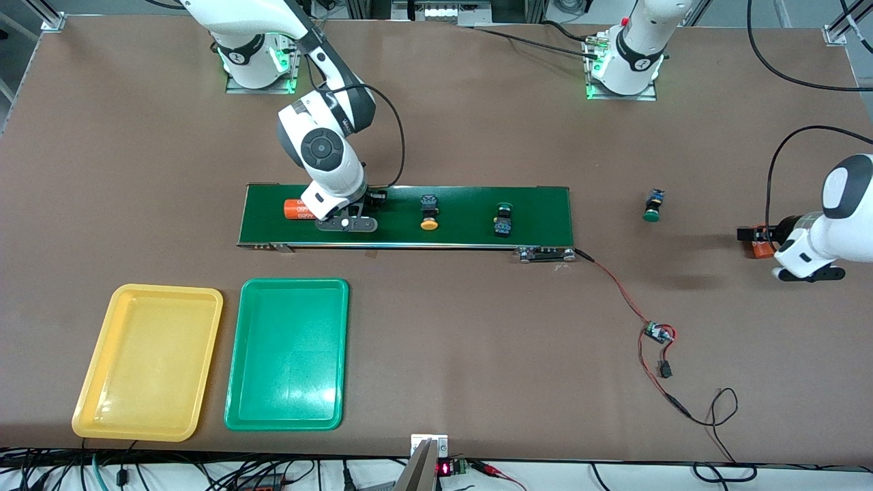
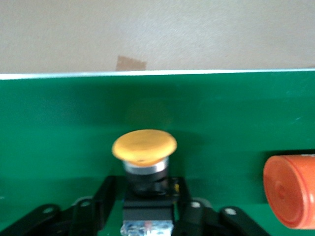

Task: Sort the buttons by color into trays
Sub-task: 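Carry the yellow button to the yellow tray while the left gripper grasps the cylinder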

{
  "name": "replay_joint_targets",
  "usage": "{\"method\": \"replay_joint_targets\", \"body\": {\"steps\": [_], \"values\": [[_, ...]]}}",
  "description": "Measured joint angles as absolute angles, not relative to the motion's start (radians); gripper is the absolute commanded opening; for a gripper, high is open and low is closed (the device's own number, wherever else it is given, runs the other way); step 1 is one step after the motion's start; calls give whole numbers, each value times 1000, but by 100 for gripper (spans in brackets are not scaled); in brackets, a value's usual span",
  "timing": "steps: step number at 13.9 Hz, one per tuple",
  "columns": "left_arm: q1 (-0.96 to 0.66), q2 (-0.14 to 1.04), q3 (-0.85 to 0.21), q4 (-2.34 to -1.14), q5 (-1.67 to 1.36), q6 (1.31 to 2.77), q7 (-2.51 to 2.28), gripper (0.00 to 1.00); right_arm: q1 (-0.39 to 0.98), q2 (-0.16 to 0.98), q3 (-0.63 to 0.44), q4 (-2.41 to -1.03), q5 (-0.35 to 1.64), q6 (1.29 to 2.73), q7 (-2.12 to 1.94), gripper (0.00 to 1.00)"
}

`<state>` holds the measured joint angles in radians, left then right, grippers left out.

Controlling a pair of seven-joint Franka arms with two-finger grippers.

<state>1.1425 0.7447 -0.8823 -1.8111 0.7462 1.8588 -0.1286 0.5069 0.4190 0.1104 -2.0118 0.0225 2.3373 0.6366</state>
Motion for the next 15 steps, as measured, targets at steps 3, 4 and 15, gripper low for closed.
{"method": "replay_joint_targets", "body": {"steps": [3,4,15], "values": [[1149,758,-806,-1836,778,2002,-64,90,504,401,54,-1964,22,2347,643,0],[1149,766,-799,-1837,795,2015,-57,69,499,396,16,-1934,22,2347,642,0],[1092,776,-873,-1789,810,1919,55,22,127,530,-150,-1795,-56,2345,92,0]]}}
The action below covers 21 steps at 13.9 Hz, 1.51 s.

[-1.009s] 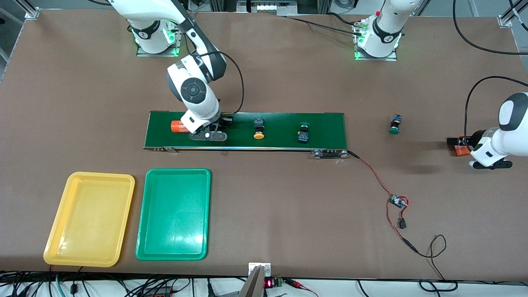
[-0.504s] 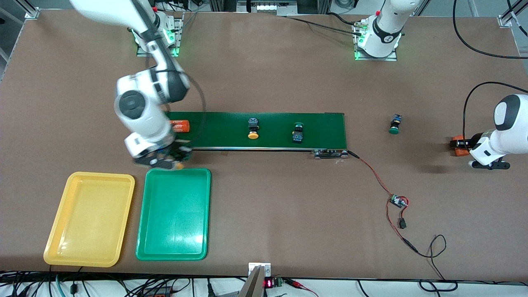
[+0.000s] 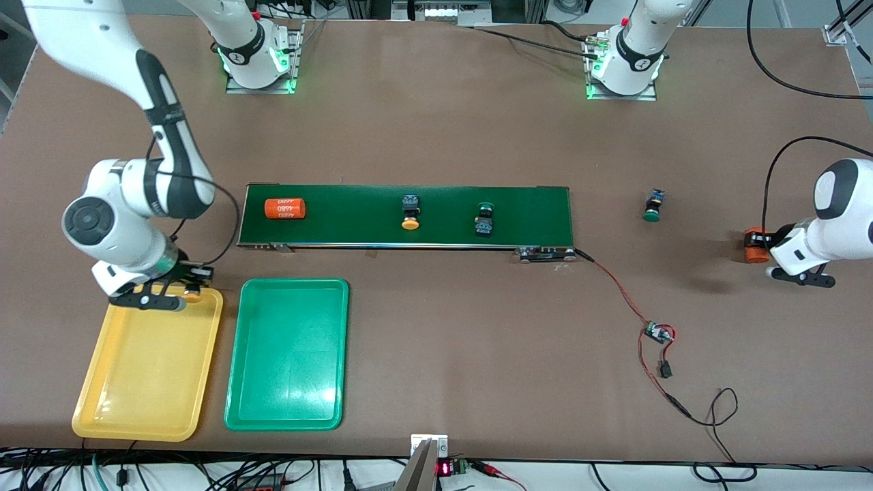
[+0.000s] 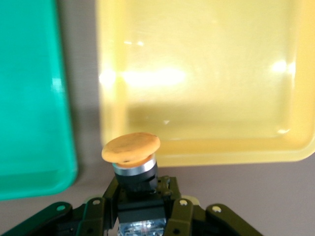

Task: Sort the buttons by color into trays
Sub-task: 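Carry the yellow button to the yellow tray while the left gripper grasps the cylinder, then release the button in the yellow tray while the left gripper places the cylinder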

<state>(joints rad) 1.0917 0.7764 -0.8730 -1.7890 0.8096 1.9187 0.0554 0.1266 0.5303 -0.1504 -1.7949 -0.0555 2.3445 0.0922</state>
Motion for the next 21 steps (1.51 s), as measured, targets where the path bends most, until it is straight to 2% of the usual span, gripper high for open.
{"method": "replay_joint_targets", "body": {"steps": [4,6,8,9,14,15,16,17,21], "values": [[1017,768,-1022,-1750,799,1794,86,22,67,645,-150,-1697,-56,2354,33,1],[951,767,-1065,-1750,772,1780,145,22,50,688,-150,-1677,-56,2408,29,7],[879,767,-1107,-1750,728,1778,229,19,41,708,-149,-1667,-56,2457,29,7],[839,767,-1120,-1750,707,1776,276,18,41,719,-149,-1663,-56,2472,29,11],[633,771,-1127,-1753,636,1783,530,15,42,755,-144,-1611,-56,2498,29,11],[585,772,-1126,-1753,635,1794,538,15,42,758,-143,-1601,-56,2498,29,29],[542,773,-1124,-1754,635,1815,539,15,42,763,-143,-1592,-56,2498,29,83],[505,774,-1123,-1756,635,1835,539,15,42,769,-142,-1583,-56,2498,29,100],[416,781,-1090,-1794,635,1903,542,15,43,778,-140,-1566,-56,2495,29,100]]}}
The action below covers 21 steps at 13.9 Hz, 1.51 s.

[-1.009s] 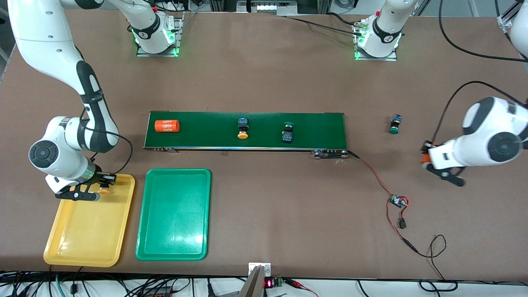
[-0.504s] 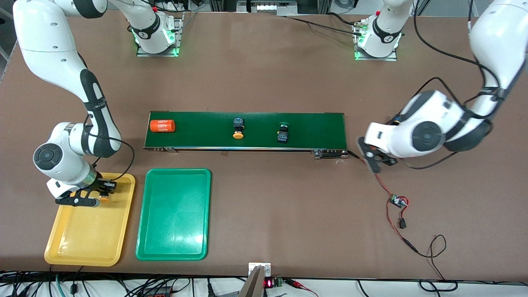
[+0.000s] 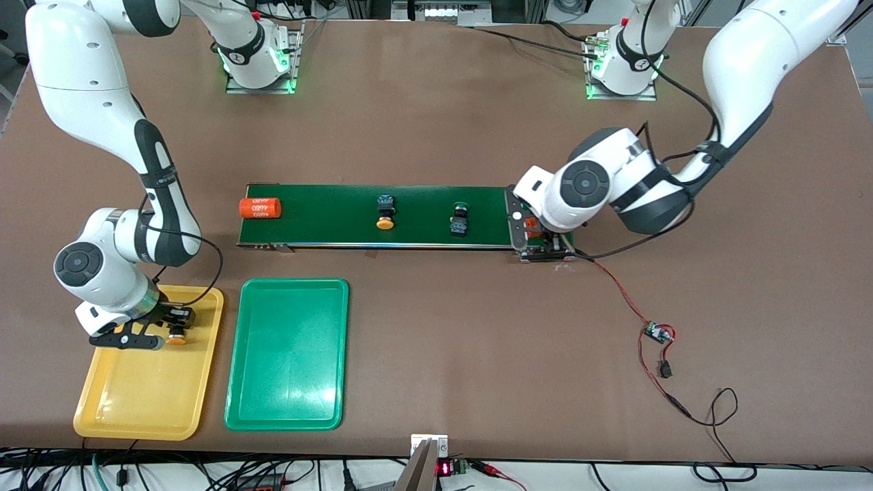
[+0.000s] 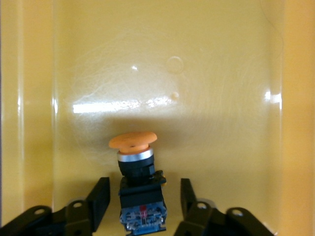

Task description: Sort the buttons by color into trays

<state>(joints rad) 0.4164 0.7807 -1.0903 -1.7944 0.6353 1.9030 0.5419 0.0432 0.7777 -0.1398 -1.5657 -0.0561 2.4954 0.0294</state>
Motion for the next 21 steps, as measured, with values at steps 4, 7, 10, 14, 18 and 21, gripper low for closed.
{"method": "replay_joint_targets", "body": {"steps": [4,7,10,14,18,21], "values": [[332,780,-1018,-1817,637,1939,544,100,48,689,-105,-1566,-25,2350,31,100],[319,778,-1013,-1813,637,1943,541,100,100,565,-83,-1600,58,2201,31,100],[360,732,-1025,-1790,635,1899,533,100,233,449,-75,-1681,128,2127,89,100],[472,651,-1110,-1649,615,1631,448,100,460,377,-69,-1770,134,2126,414,100],[498,634,-1104,-1528,605,1505,265,100,597,370,-70,-1804,133,2126,593,100],[466,578,-921,-1511,399,1508,159,100,608,370,-69,-1863,130,2127,596,100]]}}
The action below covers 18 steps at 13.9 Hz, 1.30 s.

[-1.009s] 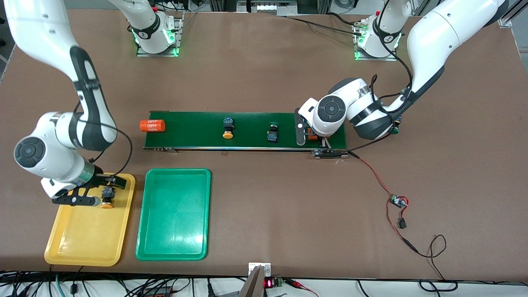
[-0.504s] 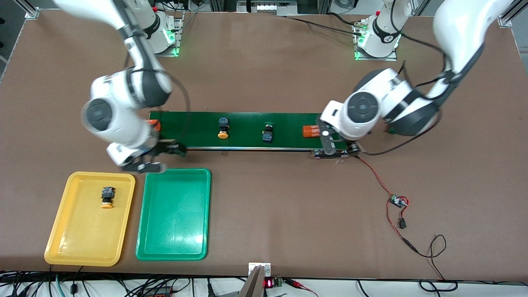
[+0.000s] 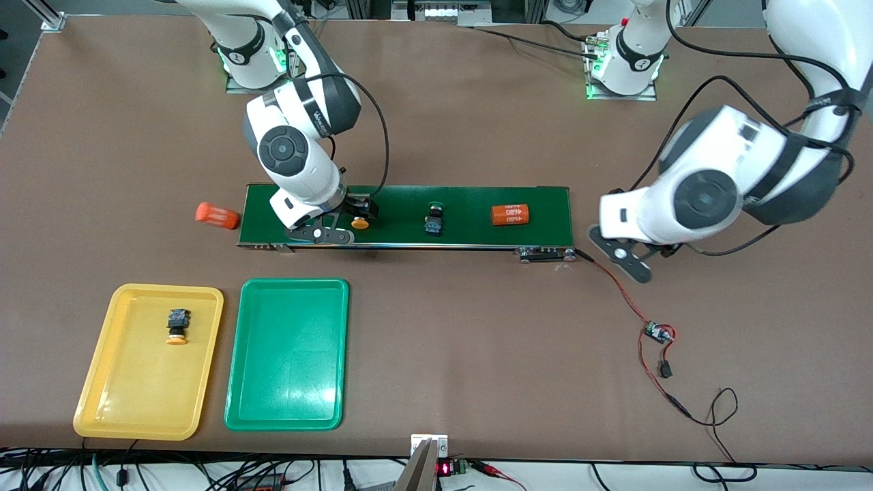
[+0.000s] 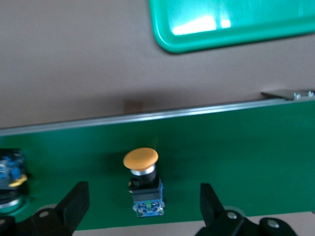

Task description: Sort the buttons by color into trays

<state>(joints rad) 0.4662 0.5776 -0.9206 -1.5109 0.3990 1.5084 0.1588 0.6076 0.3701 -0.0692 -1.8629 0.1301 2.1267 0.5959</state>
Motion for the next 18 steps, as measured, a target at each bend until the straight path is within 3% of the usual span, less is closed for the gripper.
{"method": "replay_joint_targets", "body": {"steps": [3,7,10,11,12,15,18], "values": [[352,487,-624,-1509,243,1554,156,100,614,370,-60,-1904,111,2130,596,100],[211,393,-335,-1542,154,1586,148,100,627,373,-57,-1930,109,2145,596,100],[132,290,-150,-1746,111,1778,147,100,628,390,-57,-1957,109,2183,596,100],[112,255,-104,-1837,85,1845,147,100,627,400,-58,-1960,109,2192,596,94],[100,226,-75,-1923,59,1904,147,100,625,408,-58,-1961,108,2196,595,76],[61,170,-52,-2131,39,2010,144,100,617,416,-62,-1963,108,2197,595,33],[19,159,-48,-2254,39,2078,136,100,611,415,-65,-1963,108,2197,595,9]]}}
